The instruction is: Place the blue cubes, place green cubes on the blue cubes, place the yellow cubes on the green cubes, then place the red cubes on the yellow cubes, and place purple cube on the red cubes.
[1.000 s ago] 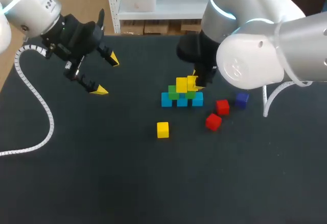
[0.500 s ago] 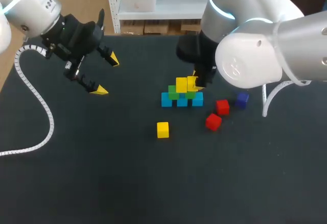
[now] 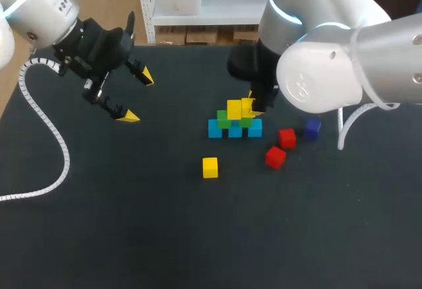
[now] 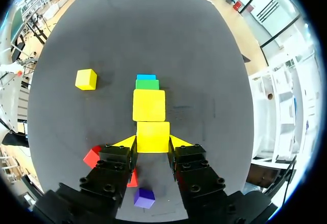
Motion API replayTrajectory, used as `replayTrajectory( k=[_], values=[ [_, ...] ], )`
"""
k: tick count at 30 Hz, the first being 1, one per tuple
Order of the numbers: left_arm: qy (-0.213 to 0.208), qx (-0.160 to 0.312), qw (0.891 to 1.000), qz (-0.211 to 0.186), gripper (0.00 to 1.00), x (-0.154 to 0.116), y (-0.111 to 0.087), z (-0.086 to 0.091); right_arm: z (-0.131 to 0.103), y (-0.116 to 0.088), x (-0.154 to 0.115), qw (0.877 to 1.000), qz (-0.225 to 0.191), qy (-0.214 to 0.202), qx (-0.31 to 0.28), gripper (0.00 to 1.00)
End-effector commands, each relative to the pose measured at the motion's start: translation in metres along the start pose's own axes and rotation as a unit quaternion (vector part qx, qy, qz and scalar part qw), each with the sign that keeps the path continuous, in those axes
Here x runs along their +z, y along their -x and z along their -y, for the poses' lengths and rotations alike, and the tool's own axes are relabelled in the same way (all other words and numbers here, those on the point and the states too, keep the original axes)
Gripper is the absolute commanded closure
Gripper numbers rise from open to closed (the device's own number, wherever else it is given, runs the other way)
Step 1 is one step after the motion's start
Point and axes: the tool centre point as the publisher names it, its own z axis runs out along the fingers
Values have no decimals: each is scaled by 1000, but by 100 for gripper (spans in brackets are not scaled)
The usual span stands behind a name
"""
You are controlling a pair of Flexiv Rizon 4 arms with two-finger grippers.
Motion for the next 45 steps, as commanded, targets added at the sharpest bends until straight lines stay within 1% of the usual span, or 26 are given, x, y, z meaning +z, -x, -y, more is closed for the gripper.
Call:
replayTrajectory(
  k=[1, 8, 14, 22, 23, 24, 25, 26, 27, 28, 33, 34, 36, 41, 45],
  values=[
    [0, 1, 1000, 1, 0, 0, -1, 0, 2, 0, 0, 1000, 0, 2, 0, 69],
    [0, 1, 1000, 1, 0, 0, -1, 0, 2, 0, 2, 1000, 0, 3, 0, 67],
    [0, 1, 1000, 1, 0, 0, -1, 0, 3, 0, 2, 1000, -1, 5, 1, 62],
    [0, 1, 1000, 1, 0, 0, -1, 0, 3, 1, 3, 1000, -1, 5, 0, 58],
    [0, 1, 1000, 1, 0, 0, -1, 0, 3, 1, 3, 1000, -1, 5, 0, 55],
    [0, 1, 1000, 1, 0, 0, -1, 0, 3, 1, 3, 1000, -2, 5, 0, 51],
    [0, 1, 1000, 1, 0, 0, -1, 0, 3, 1, 3, 1000, -2, 5, 0, 32],
    [0, 1, 1000, 1, 0, 0, -1, 0, 3, 1, 3, 1000, -2, 5, 1, 21],
    [0, 1, 1000, 1, 0, 0, -1, 0, 3, 1, 2, 1000, -2, 5, 1, 15],
    [0, 1, 1000, 1, 0, 0, -1, 0, 3, 2, 2, 1000, -2, 5, 1, 1],
    [0, 1, 1000, 1, 0, 0, -1, 0, 0, 2, -4, 1000, 7, 14, -4, 0],
    [0, 1, 1000, 1, 0, 0, -1, 0, -1, 0, -7, 1000, 15, 19, -2, 0],
    [0, 1, 1000, 1, 0, 0, -1, 0, -3, -3, -10, 1000, 16, 19, -1, 0],
    [0, 1, 1000, 1, 0, 0, -1, 0, -7, -16, -21, 1000, 10, 24, -5, 0],
    [0, 1, 1000, 1, 0, 0, -1, 0, -6, -28, -23, 1000, 0, 26, 0, 0]
  ],
)
